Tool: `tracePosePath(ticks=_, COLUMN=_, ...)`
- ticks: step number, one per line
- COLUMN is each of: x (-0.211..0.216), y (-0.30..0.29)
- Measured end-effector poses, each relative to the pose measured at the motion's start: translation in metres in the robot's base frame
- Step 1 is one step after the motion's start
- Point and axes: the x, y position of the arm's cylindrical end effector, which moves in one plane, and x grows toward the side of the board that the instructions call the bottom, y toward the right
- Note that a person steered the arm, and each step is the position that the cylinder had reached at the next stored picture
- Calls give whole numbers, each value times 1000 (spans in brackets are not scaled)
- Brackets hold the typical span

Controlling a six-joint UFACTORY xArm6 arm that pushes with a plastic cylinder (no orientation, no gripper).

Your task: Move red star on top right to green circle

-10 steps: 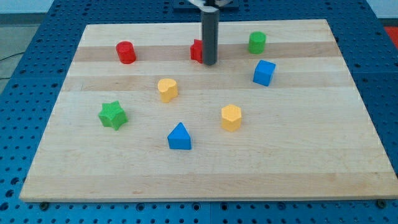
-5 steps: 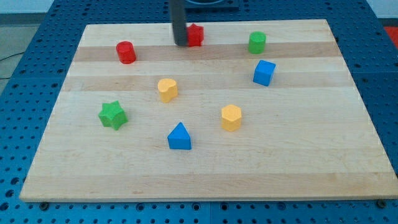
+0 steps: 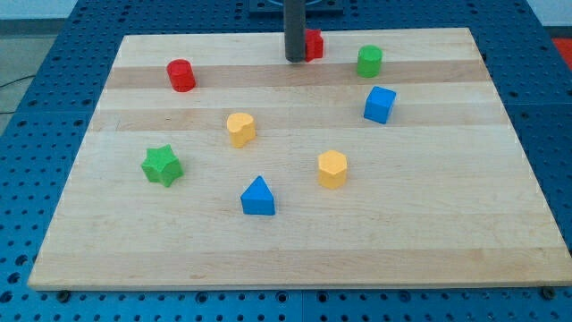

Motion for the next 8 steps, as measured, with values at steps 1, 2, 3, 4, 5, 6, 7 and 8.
tracePosePath(ticks=1, x=-8, y=-27)
tracePosePath(ticks=2, x=-14, y=-17)
tracePosePath(ticks=3, x=-8, y=31)
tracePosePath(ticks=4, x=-16, y=22)
tracePosePath(ticks=5, x=-43, y=10)
tracePosePath(ticks=6, x=-33, y=40)
tracePosePath(ticks=7, x=-28, y=53)
tracePosePath(ticks=8, x=-27, y=26)
